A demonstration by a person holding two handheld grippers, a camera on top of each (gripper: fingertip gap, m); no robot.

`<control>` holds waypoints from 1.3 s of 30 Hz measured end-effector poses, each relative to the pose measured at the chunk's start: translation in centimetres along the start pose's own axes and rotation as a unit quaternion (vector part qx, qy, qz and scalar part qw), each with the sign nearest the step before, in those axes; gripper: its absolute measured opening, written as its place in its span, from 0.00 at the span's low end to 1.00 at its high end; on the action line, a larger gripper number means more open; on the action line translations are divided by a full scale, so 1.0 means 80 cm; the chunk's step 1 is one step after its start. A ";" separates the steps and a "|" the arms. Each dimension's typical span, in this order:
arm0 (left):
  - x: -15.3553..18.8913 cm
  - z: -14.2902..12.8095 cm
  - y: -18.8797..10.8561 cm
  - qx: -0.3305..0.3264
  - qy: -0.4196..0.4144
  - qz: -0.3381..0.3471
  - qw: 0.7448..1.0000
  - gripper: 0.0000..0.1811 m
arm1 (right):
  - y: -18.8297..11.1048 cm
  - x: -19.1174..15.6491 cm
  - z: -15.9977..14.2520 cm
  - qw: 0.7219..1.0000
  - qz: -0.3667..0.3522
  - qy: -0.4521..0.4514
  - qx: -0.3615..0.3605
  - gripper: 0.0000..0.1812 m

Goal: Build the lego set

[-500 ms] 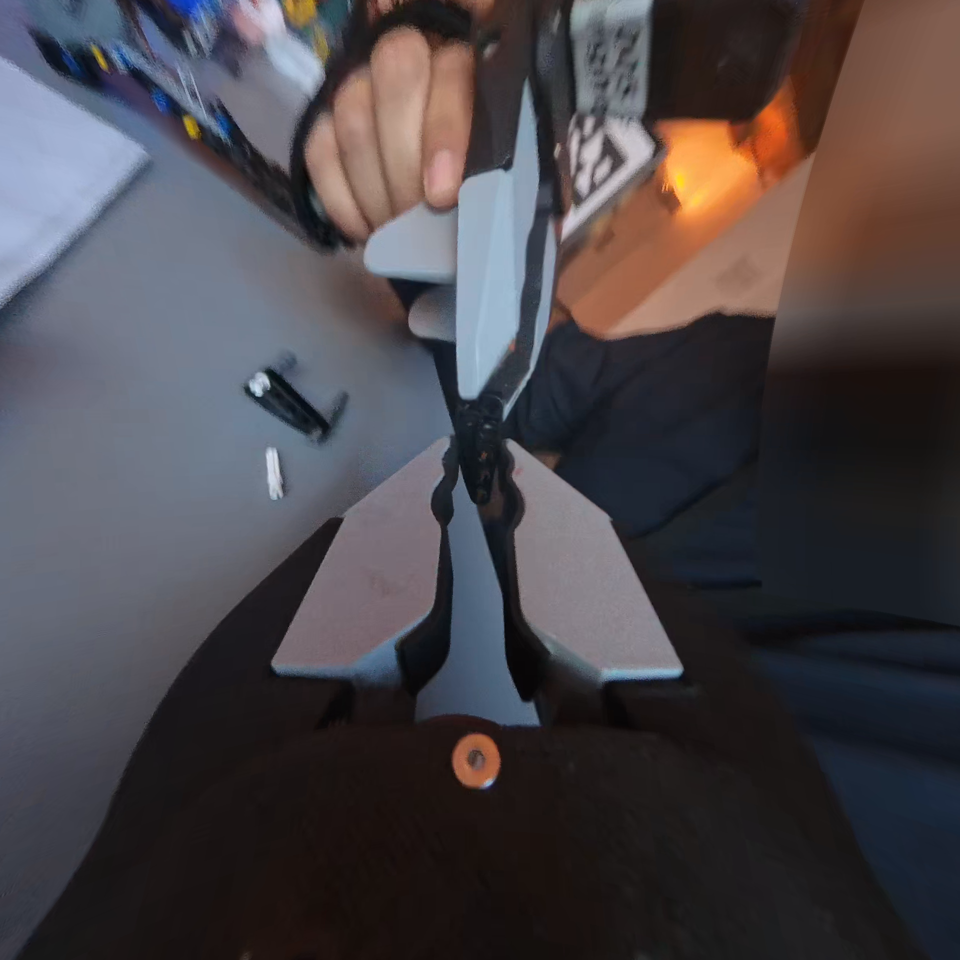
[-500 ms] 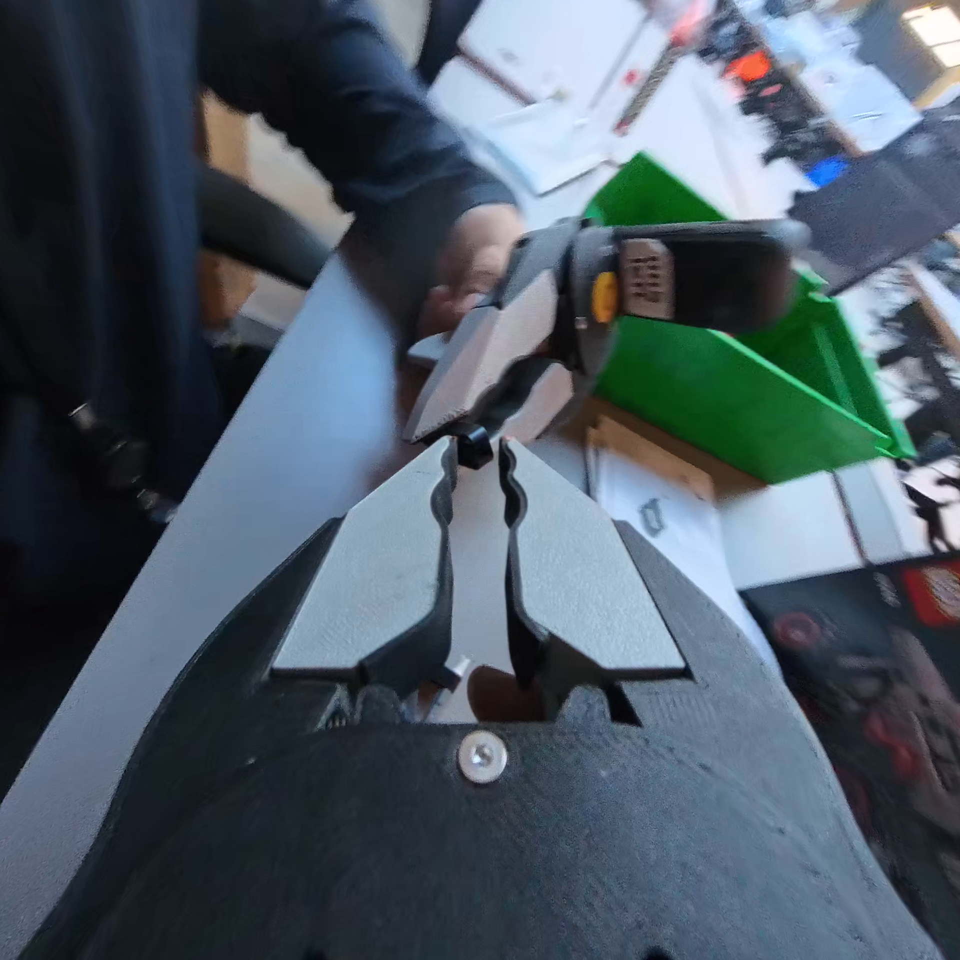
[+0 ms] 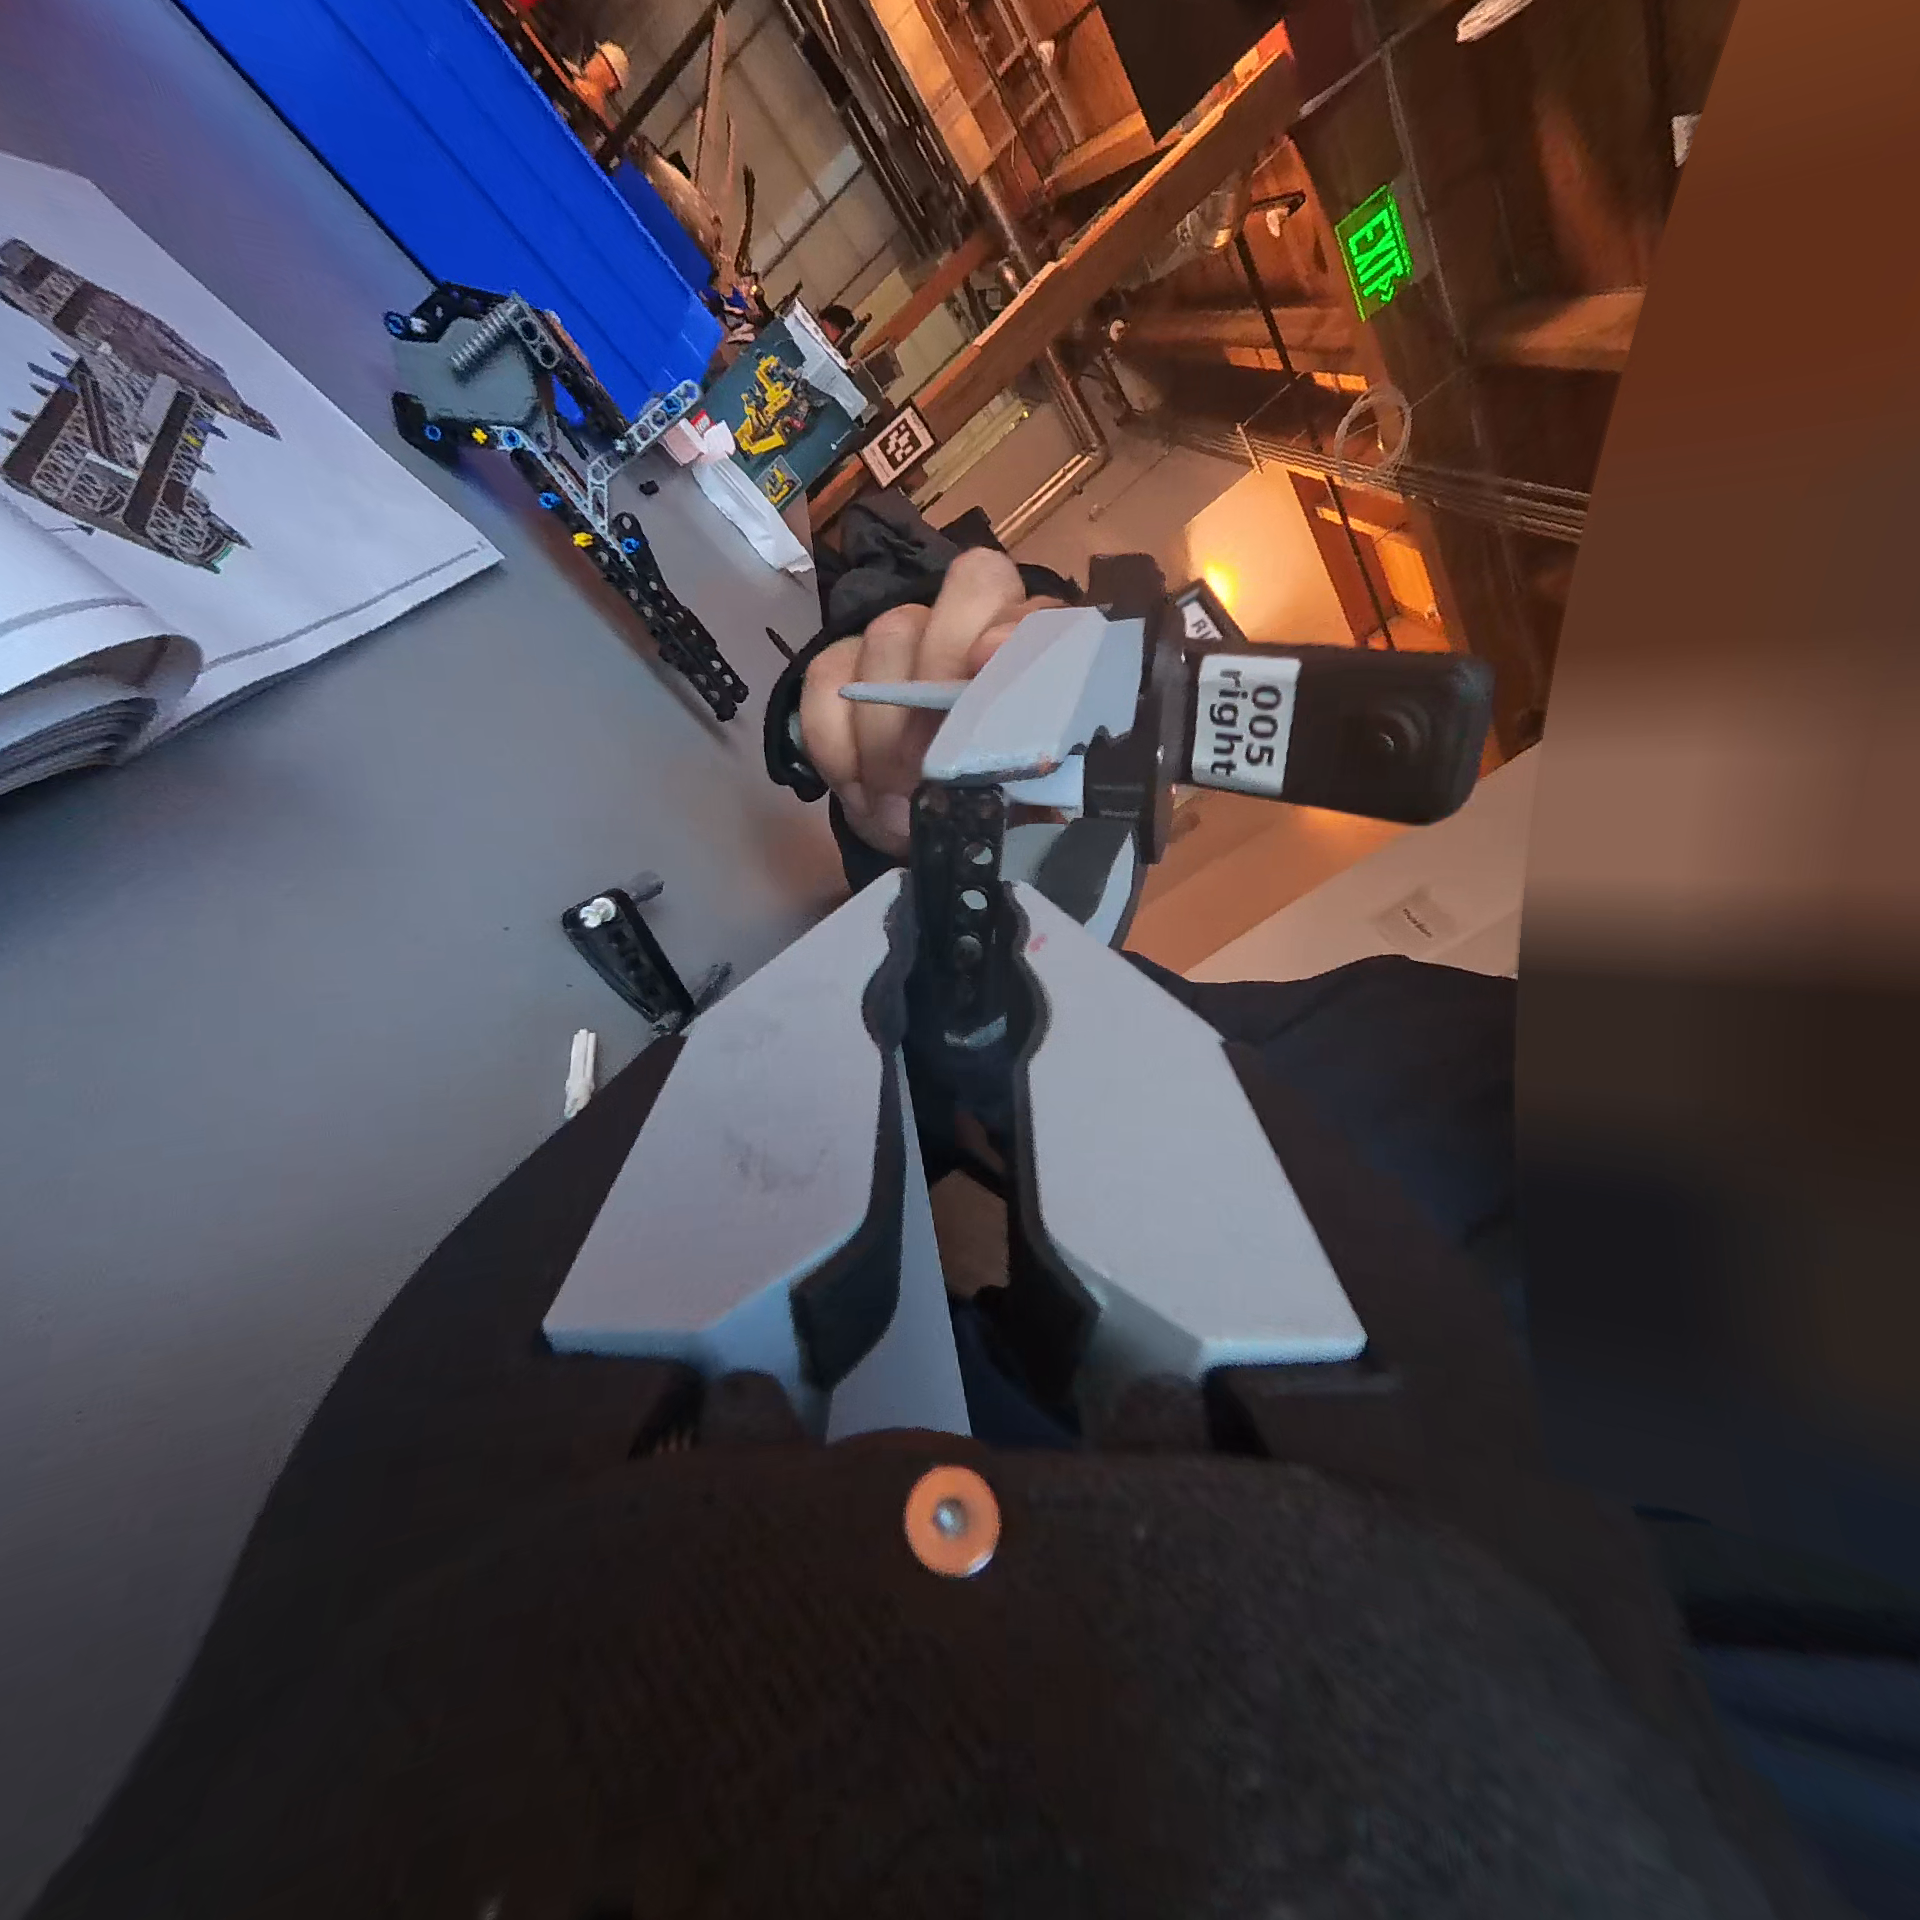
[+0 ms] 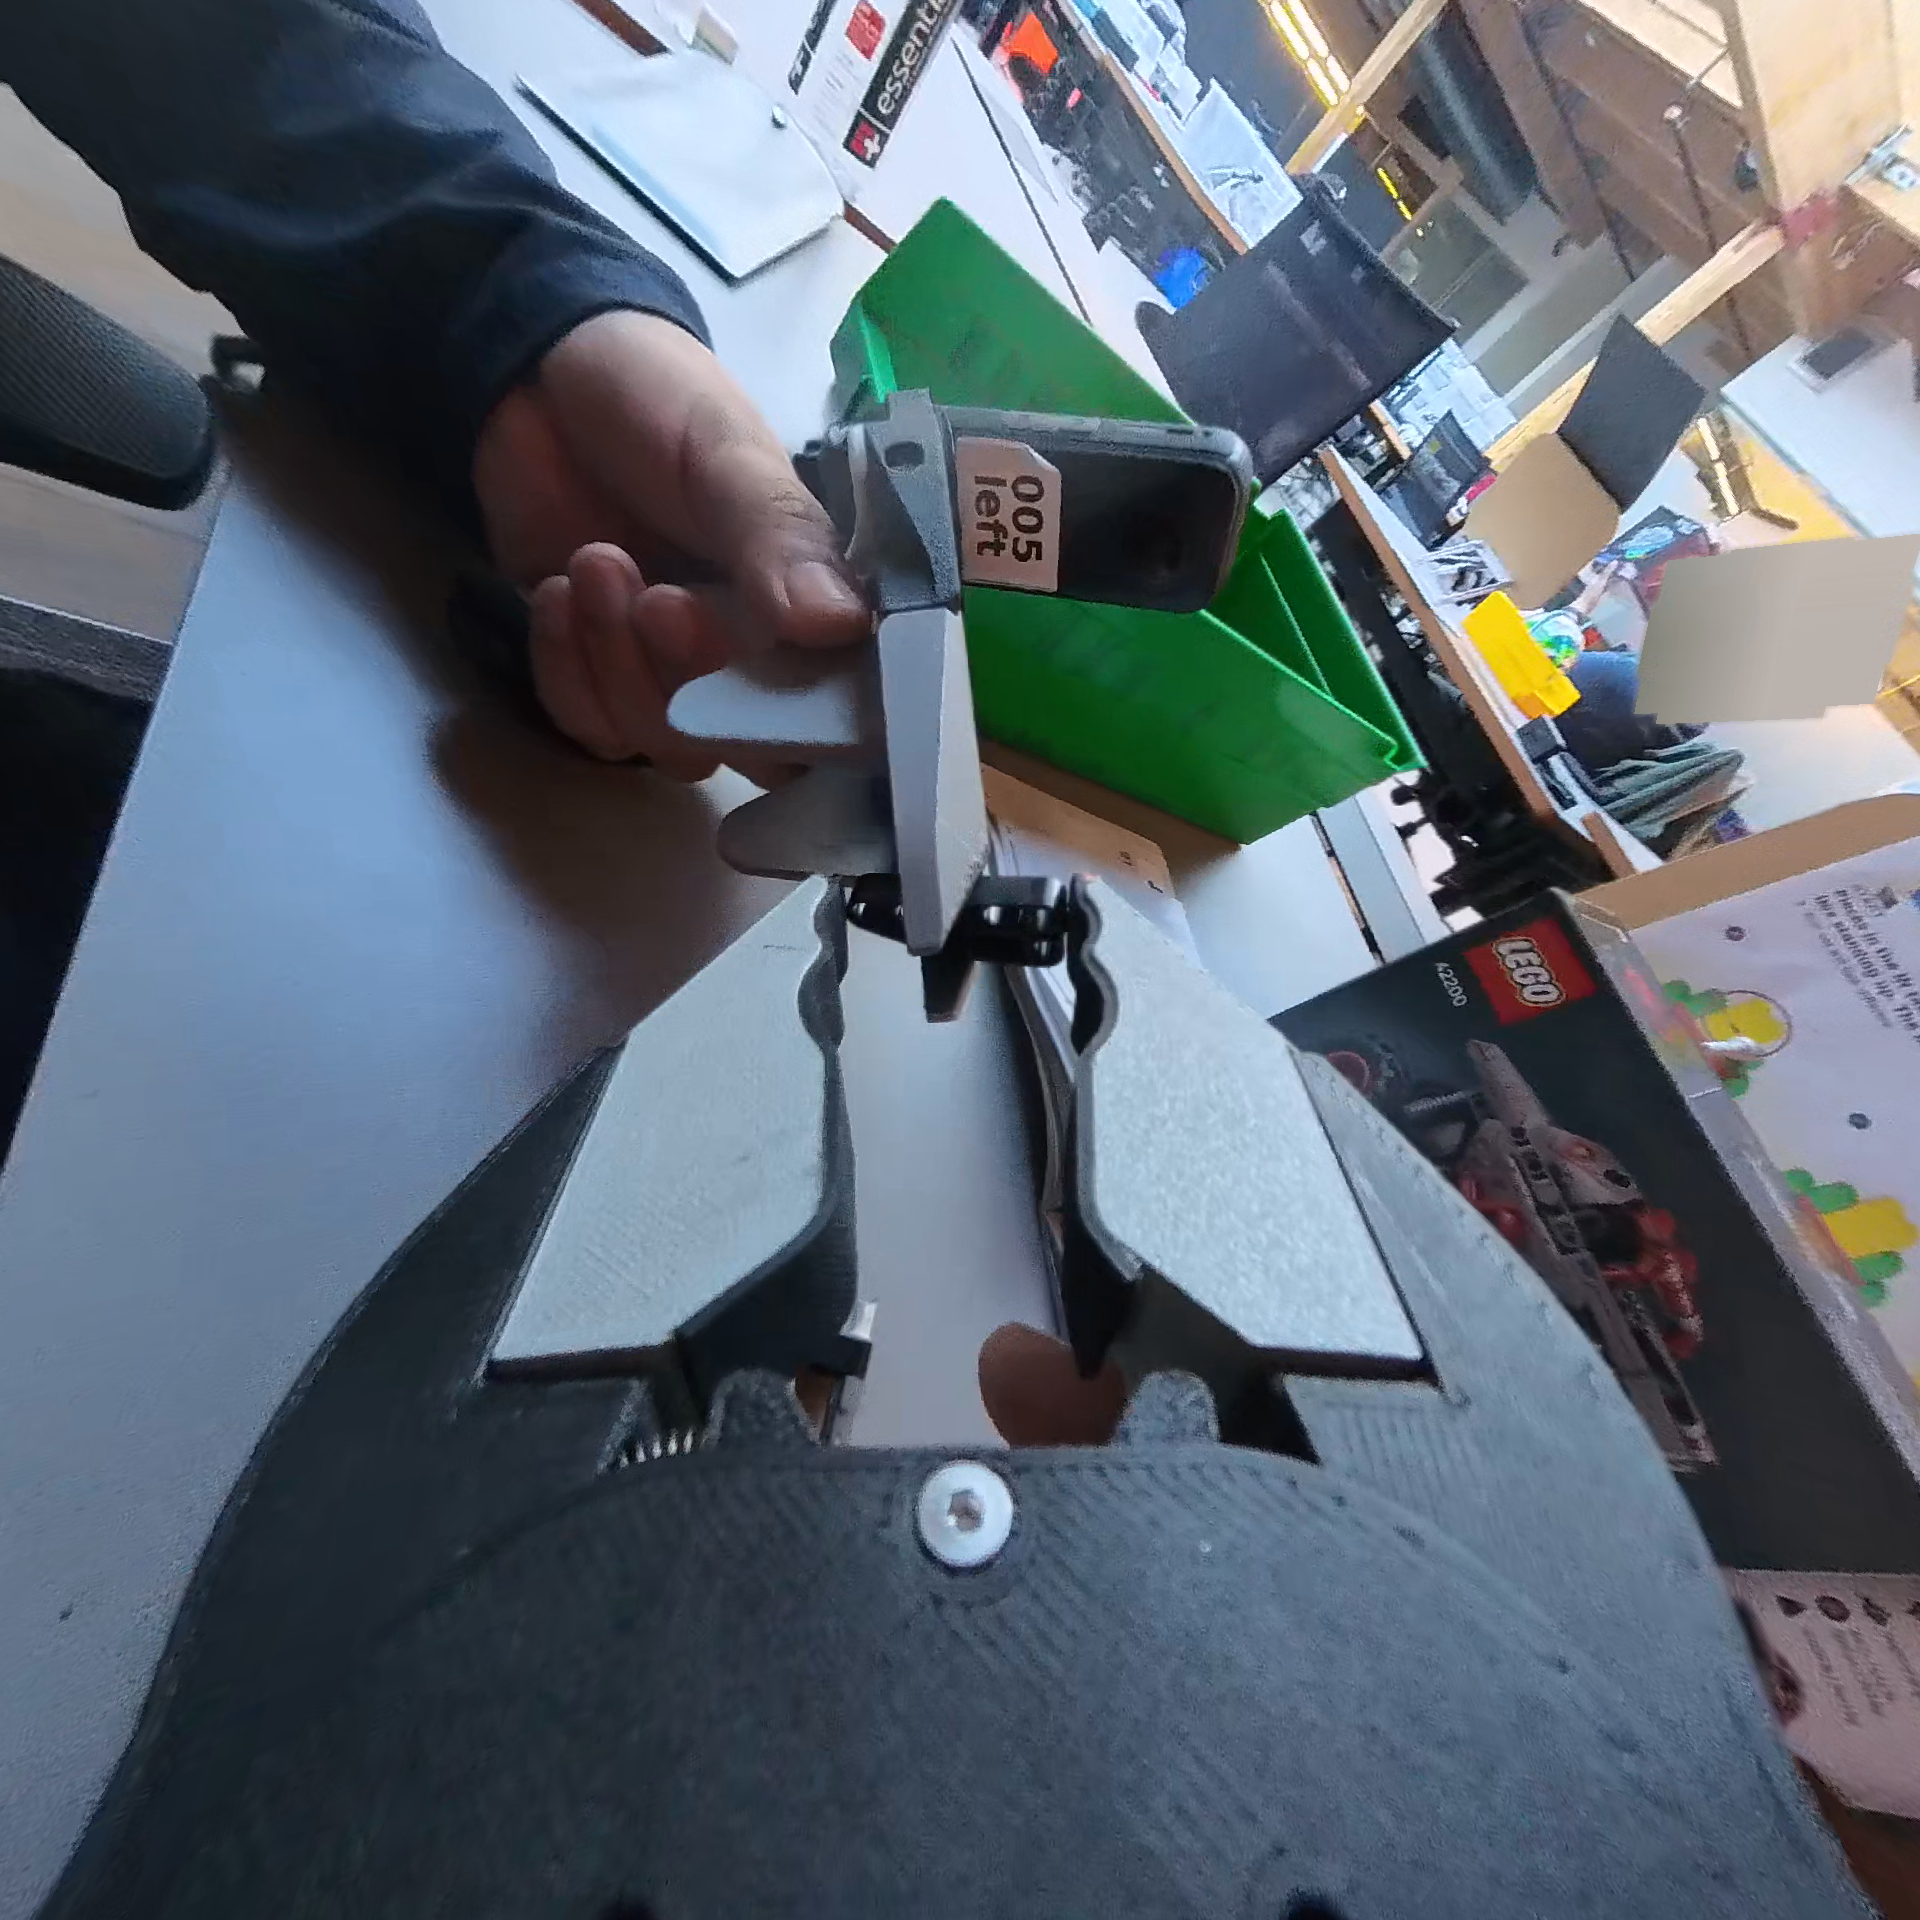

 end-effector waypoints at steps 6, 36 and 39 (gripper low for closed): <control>-0.004 0.001 -0.002 0.013 -0.017 0.001 1.000 0.06 | 0.004 0.000 -0.002 1.000 -0.025 -0.002 -0.004 0.22; -0.024 -0.013 0.009 -0.109 0.341 0.233 0.904 0.20 | -0.108 -0.010 -0.077 0.976 0.014 0.212 -0.035 0.21; -0.036 -0.033 0.030 -0.200 0.323 0.229 0.896 0.37 | -0.117 -0.032 -0.094 0.974 0.019 0.212 -0.076 0.21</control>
Point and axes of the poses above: each gripper's, where its closed fingertips meet, y out along the fingers, z out of its top, x = y × z across the jaws, the point moved 3 cm from there along -y, back along the fingers, and after that the axes turned 6 degrees about -y, right-handed, at the moved point
